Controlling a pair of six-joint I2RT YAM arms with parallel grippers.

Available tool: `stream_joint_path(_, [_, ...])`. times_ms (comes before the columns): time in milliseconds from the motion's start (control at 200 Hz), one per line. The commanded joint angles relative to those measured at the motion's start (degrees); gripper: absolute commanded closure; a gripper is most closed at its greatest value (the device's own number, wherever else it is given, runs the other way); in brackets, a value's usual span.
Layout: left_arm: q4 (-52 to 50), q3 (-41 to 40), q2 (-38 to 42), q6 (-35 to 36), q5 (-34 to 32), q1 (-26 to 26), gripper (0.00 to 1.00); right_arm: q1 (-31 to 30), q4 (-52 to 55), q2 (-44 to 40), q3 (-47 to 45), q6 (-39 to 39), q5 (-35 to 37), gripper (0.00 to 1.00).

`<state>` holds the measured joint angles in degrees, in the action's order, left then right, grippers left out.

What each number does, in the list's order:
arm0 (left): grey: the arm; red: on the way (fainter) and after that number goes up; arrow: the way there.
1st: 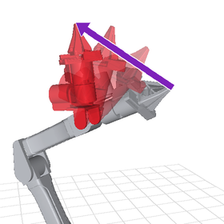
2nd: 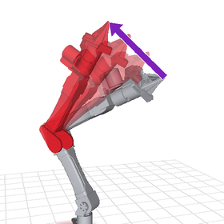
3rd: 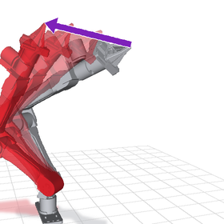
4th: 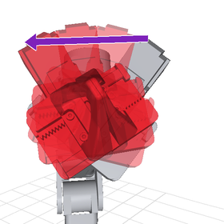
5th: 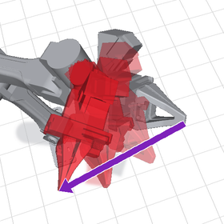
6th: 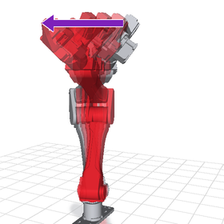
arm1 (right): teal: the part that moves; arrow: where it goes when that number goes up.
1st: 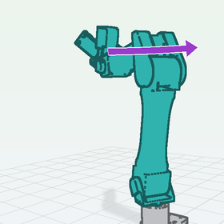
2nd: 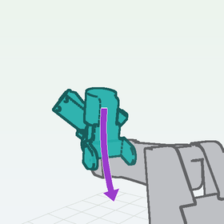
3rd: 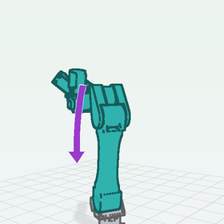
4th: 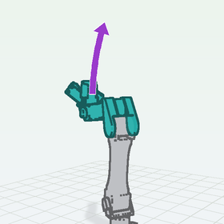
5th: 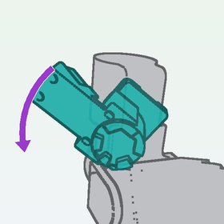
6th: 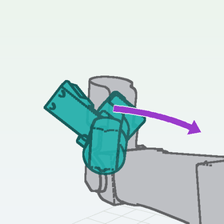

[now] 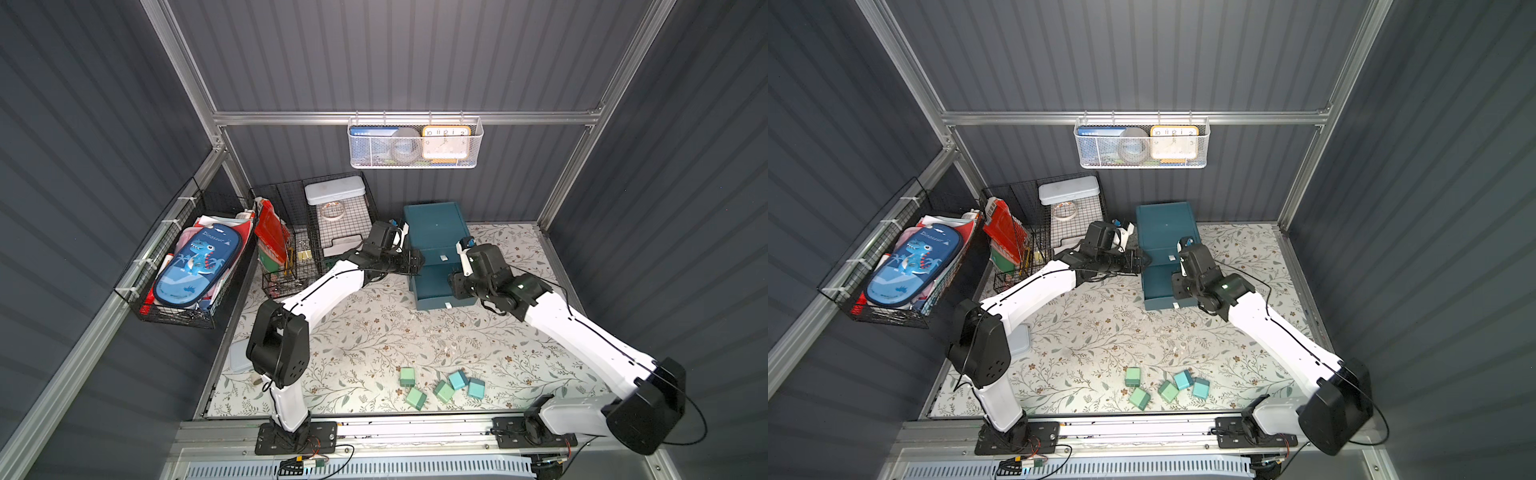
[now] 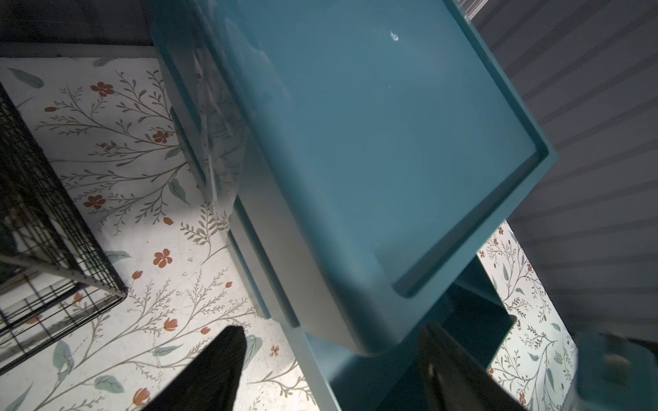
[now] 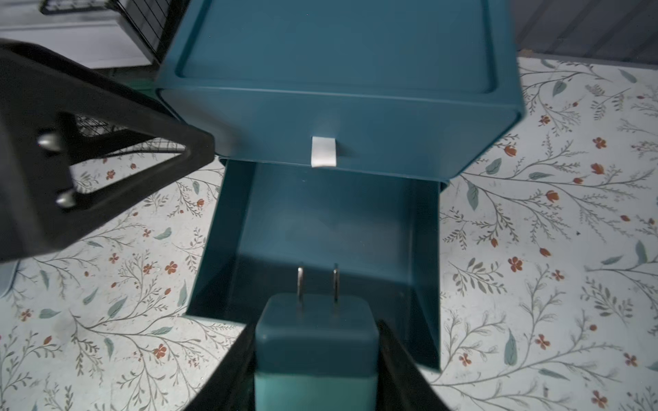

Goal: Place the plugs into the drawer by color
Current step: Place the plug in the drawer.

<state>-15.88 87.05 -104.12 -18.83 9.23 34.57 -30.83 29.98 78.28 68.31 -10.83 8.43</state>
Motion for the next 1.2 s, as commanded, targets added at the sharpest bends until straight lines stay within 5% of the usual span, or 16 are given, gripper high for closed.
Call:
stream_joint_path(0, [-0.38, 1.50, -1.07, 1.16, 0.43, 0.15, 0.19, 2.24, -0.44, 2.49, 1.04, 4.06, -3.57, 0.68])
stream_joint_path(736, [0.06, 1.09, -2.00, 1.47, 1.22, 0.15, 0.18, 6.48, 2.66, 14.76, 3.19, 5.08, 1.08, 0.58])
stream_joint_path(1011, [-0.36, 1.64, -1.83, 1.77, 1.22, 0.15, 0.18, 7.02, 3.99, 16.37, 5.69, 5.14, 1.51, 0.38])
stream_joint_path(1191, [-0.38, 1.65, -1.90, 1.74, 0.94, 0.15, 0.18, 6.97, 8.09, 14.32, 10.46, 5.25, -1.78, 0.35])
